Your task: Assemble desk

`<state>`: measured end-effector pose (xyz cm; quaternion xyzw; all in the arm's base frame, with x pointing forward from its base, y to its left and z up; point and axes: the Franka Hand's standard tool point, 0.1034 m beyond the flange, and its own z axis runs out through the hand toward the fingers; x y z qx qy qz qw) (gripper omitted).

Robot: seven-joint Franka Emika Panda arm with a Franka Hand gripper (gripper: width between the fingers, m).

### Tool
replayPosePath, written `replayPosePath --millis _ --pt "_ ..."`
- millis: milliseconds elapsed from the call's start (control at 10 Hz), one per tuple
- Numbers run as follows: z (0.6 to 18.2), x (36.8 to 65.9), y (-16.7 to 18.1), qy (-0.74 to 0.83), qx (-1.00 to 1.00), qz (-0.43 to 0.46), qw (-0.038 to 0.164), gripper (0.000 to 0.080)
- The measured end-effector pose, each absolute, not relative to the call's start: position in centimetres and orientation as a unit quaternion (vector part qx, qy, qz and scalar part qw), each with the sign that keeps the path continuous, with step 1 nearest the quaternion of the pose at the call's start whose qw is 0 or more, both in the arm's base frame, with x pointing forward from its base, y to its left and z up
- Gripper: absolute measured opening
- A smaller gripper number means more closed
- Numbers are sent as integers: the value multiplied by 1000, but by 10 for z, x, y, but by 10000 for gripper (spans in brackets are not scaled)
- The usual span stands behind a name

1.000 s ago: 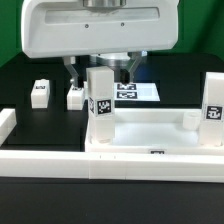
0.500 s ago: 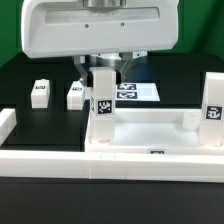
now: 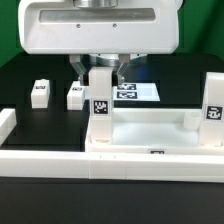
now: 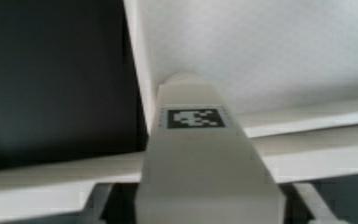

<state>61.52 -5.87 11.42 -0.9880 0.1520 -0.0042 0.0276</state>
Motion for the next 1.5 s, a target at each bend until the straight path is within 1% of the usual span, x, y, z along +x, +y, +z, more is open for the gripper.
replayPosePath --millis 100,500,700,800,1000,1100,1200,1300,1400,1500 --pt "114 615 -59 197 -980 -3 30 288" --pt "114 614 -55 387 -921 8 30 290" --pt "114 615 -54 459 -888 8 31 290" --pt "114 616 -54 491 -870 8 31 290" --pt "113 616 -54 486 -873 8 31 290" --pt "113 616 -54 471 -881 7 31 504" --pt "113 616 -54 442 -896 6 31 504" --pt "113 616 -54 409 -912 5 31 621" --pt "113 616 -54 369 -929 4 30 621" --pt "113 616 -52 330 -943 2 30 644"
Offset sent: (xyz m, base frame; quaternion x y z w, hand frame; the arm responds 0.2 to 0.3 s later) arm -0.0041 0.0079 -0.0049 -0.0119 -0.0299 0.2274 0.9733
